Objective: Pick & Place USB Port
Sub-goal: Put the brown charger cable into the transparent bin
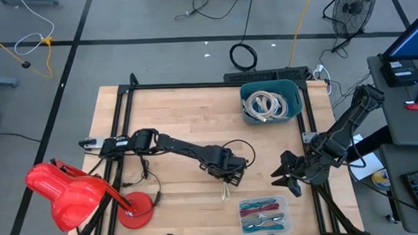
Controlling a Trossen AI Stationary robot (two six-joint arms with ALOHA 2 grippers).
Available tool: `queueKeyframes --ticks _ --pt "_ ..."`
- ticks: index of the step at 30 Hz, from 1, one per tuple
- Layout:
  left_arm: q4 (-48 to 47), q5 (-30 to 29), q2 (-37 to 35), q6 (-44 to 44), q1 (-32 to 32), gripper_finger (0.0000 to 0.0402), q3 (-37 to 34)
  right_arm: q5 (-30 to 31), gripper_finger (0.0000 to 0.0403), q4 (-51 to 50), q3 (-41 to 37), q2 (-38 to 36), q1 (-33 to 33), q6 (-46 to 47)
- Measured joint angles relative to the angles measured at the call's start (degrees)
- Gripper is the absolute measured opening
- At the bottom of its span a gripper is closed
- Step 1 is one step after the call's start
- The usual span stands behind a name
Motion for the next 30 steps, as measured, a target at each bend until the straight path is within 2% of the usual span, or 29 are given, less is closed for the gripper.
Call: queueKeyframes --ticks 9,14,25,30 --pt "2.14 -0.08 0.11 1.67 0.00 0.0064 -0.15 -0.01 0.0171 2.27 0.00 0.00 0.00 -1.39" --pt "0.29 0.22 0.13 3.23 0.17 0.0011 -0.09 -0.01 0.0171 2.26 0.00 0.00 0.00 -1.37" --pt "-5.23 -1.36 0.07 4.81 0.11 0.0003 0.02 -0.02 0.0171 2.29 0.00 0.00 0.00 -1.21" --pt "-6.31 -5.20 -0.73 4.87 -0.77 0.0001 0.15 -0.03 0.0171 2.30 0.00 0.00 0.00 -0.91"
